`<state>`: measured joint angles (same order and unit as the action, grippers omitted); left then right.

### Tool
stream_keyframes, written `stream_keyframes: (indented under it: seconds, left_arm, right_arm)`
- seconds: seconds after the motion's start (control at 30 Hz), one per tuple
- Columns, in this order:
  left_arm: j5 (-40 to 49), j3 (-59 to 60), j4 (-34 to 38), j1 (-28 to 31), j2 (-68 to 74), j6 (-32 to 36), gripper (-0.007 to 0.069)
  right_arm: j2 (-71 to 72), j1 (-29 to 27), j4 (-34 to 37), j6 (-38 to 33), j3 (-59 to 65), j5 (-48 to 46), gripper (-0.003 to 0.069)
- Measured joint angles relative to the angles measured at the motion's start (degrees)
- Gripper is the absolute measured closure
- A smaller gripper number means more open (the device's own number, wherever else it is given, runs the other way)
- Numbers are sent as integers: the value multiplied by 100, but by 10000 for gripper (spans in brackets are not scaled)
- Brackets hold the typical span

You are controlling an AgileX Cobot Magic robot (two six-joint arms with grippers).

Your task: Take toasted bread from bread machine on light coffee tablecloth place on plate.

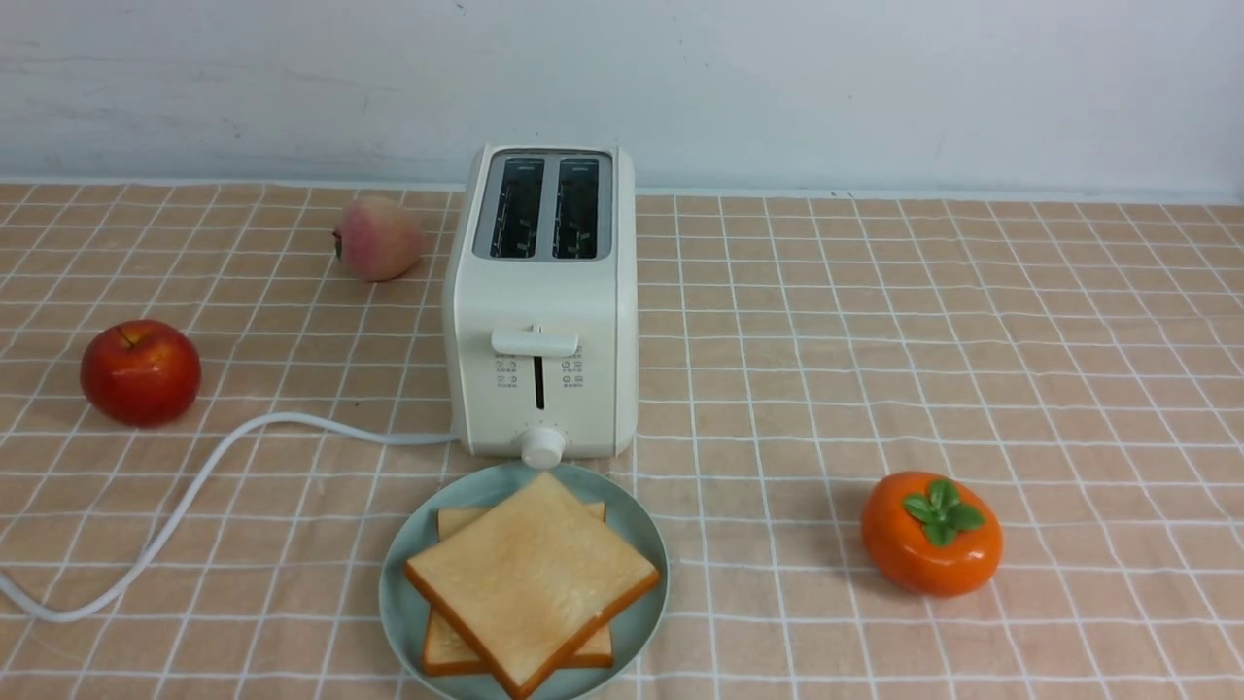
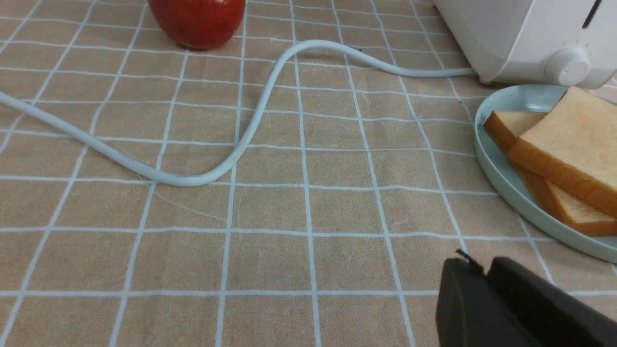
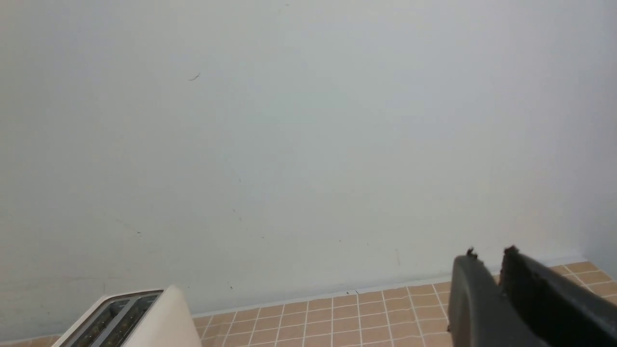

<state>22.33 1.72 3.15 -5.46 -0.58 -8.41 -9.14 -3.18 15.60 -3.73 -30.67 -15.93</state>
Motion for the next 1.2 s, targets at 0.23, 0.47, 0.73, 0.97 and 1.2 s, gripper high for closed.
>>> stream_keyframes:
  seconds: [0.23, 0.47, 0.73, 0.97, 1.2]
  left_arm:
    - [0, 0, 8, 0, 0, 0, 559]
    - [0, 0, 8, 0, 0, 0, 554]
    - [0, 0, 8, 0, 0, 6, 546]
    - [-2, 0, 8, 0, 0, 13, 537]
    - [3, 0, 14, 0, 0, 13, 533]
  right_arm:
    - [0, 0, -77, 0, 0, 0, 563]
    - [0, 0, -643, 0, 91, -349, 553]
    - [274, 241, -1423, 195, 1425, -409, 543]
    - [939, 400, -1560, 318, 3070, -509, 537]
    - [971, 400, -1648, 541, 3143, -635, 529]
